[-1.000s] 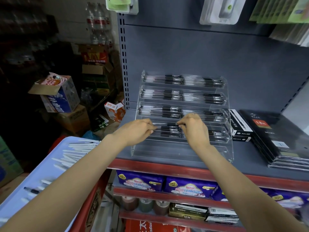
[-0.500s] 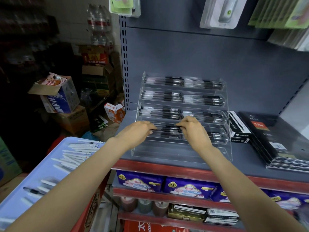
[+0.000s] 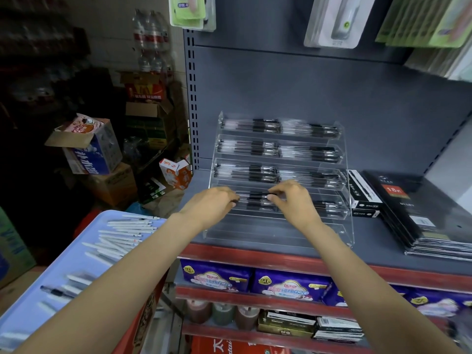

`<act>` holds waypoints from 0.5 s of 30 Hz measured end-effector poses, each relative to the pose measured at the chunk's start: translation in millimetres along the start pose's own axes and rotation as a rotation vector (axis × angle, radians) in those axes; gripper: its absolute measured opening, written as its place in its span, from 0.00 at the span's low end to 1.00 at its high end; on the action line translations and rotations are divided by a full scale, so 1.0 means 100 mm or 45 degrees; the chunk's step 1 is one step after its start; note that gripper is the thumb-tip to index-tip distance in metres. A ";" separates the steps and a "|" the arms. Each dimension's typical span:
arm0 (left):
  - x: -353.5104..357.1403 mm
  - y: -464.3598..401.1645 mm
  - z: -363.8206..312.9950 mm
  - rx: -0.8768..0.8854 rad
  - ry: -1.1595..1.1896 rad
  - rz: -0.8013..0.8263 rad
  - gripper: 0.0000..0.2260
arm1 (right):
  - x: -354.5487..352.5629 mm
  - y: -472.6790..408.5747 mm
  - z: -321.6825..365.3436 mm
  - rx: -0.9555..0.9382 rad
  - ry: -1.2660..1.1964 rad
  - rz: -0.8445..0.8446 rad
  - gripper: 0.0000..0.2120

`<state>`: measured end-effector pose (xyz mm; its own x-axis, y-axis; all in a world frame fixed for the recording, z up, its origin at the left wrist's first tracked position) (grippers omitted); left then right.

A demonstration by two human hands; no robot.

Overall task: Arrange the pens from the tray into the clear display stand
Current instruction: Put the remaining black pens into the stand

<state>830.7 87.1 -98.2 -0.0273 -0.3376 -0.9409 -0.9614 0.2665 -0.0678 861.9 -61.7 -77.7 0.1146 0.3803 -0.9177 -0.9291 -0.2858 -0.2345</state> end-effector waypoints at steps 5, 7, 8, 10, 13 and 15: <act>-0.03 0.04 -0.01 0.019 0.001 -0.043 0.17 | 0.04 0.03 -0.07 0.104 0.007 0.052 0.10; -0.04 0.06 -0.03 0.027 0.047 -0.055 0.16 | 0.02 0.05 -0.06 0.098 -0.005 0.023 0.10; -0.08 0.07 -0.03 0.026 0.105 -0.086 0.16 | -0.01 0.07 -0.04 0.093 -0.024 -0.009 0.11; -0.23 0.13 -0.03 0.028 0.238 -0.192 0.16 | -0.06 0.10 0.02 0.077 -0.077 -0.070 0.11; -0.46 0.29 0.03 0.082 0.377 -0.383 0.14 | -0.08 0.14 0.24 0.039 -0.153 -0.098 0.10; -0.57 0.45 0.17 0.071 0.451 -0.467 0.13 | -0.07 0.16 0.47 0.008 -0.222 -0.110 0.10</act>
<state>794.0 133.4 -53.3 0.2088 -0.7008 -0.6821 -0.9094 0.1174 -0.3990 830.0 -27.5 -59.8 0.1318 0.5500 -0.8247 -0.9208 -0.2401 -0.3073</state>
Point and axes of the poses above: each hand's wrist, its own y-axis away from the middle knuckle, its own x-axis out of the palm, z = x × y, the point moved 10 cm from there along -y, towards the middle knuckle, and after that the axes turned 10 degrees about y, right-handed, at the moved point
